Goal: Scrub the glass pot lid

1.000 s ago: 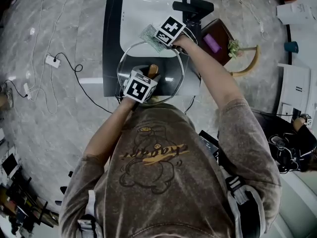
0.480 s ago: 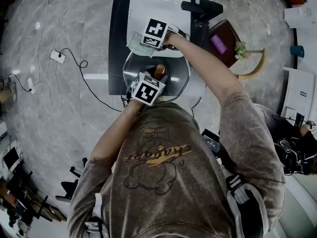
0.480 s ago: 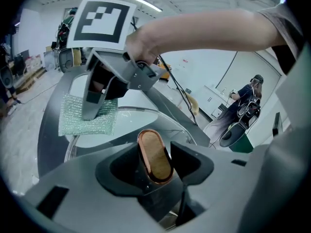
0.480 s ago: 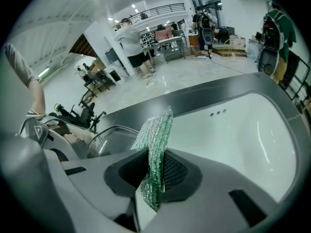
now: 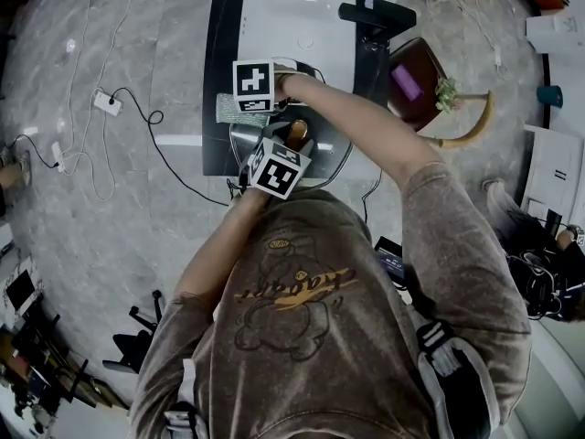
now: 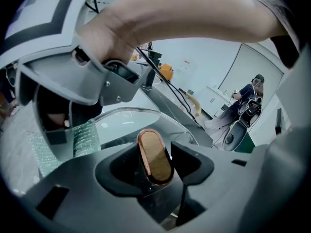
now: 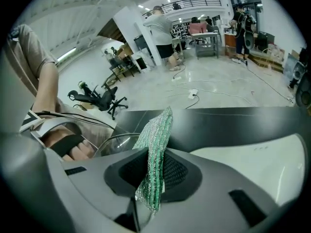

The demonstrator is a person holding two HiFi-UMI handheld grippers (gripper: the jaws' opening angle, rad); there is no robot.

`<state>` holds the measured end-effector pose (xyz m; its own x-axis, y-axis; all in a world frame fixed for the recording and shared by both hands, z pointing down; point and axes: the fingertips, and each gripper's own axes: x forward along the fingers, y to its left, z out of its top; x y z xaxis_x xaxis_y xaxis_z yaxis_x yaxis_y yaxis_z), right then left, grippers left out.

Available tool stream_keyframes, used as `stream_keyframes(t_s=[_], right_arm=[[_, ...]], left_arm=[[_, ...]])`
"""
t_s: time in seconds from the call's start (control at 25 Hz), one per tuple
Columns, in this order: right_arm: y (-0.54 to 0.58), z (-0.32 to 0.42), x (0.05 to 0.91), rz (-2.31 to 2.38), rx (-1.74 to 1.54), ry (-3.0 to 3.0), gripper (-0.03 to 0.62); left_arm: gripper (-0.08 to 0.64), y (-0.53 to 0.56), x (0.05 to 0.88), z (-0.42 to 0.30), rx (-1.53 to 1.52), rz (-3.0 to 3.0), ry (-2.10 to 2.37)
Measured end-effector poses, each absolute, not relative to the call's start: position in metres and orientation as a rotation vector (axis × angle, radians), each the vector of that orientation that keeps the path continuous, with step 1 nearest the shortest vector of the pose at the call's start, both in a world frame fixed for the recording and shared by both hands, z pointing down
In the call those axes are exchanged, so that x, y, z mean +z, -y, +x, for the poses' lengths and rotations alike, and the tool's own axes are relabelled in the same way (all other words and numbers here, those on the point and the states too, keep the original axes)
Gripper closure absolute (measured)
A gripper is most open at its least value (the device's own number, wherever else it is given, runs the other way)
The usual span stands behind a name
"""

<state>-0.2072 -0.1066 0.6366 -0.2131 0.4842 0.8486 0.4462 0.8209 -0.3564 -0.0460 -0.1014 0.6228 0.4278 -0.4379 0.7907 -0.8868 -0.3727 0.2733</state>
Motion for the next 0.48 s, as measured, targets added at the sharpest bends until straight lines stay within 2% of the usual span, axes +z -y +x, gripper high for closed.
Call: stream_keyframes(t_s=[0.48], right_arm=[[0.042, -0.193, 0.636, -0.929, 0.016, 1.731, 0.512]], left_arm=[[0.341, 0.102, 0.628, -0.044, 0.828, 1.985, 1.162]])
